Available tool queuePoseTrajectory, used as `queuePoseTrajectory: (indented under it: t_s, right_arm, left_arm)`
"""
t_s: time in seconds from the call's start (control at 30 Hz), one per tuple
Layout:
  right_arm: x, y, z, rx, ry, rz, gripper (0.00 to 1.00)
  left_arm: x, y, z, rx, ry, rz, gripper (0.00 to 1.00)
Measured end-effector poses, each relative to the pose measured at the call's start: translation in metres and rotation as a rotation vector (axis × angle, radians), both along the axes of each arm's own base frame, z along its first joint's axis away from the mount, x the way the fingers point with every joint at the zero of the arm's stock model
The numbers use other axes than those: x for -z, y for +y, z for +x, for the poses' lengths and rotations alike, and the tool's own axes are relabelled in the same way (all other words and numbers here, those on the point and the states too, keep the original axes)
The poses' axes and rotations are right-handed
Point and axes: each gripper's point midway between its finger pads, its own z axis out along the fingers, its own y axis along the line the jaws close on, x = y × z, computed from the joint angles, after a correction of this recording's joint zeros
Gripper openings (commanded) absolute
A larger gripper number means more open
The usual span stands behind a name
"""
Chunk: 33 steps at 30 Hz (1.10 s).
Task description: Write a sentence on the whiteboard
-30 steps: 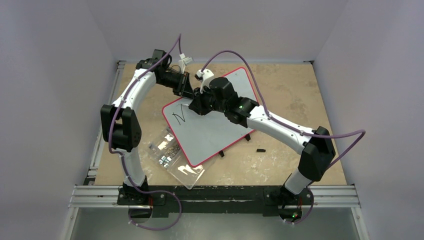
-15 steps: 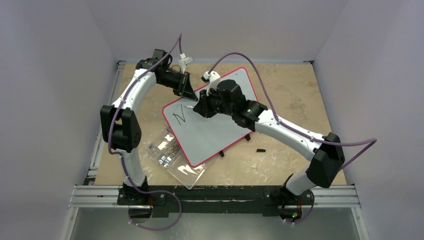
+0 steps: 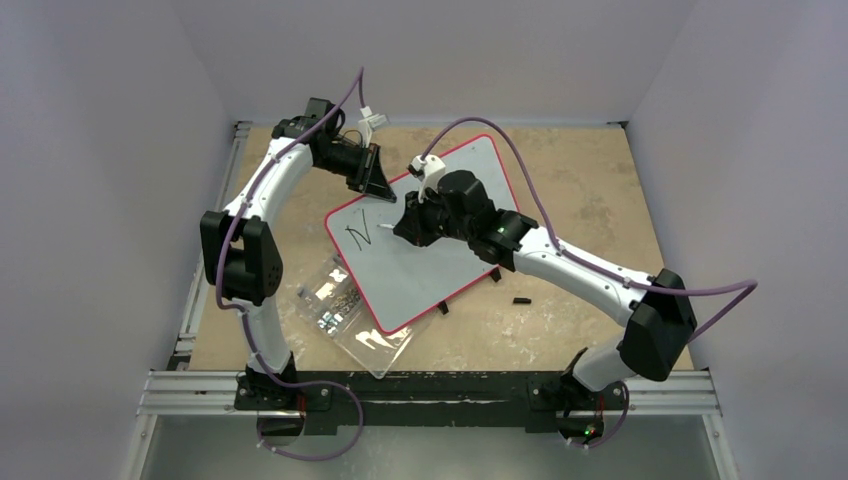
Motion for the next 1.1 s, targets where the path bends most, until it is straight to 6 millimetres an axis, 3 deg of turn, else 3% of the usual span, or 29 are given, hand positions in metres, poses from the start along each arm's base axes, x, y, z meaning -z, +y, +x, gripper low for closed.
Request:
queuePoseTrajectory:
  t_s: [0.3, 0.73, 1.1]
  right_arm:
    - [0.012, 0.004, 0.001, -0.005, 0.025, -0.013, 0.00]
    - [0.013, 0.004, 0.002, -0.002, 0.030, -0.007, 0.00]
    - [0.009, -0.016, 0.021, 0.057, 0.028, 0.007, 0.00]
  left_arm:
    - [0.000, 0.000, 0.000, 0.000, -0.002, 0.002, 0.00]
    - [0.000, 0.000, 0.000, 0.000, -0.003, 0.003, 0.00]
    - [0.000, 0.000, 0.000, 0.001, -0.009, 0.006, 0.00]
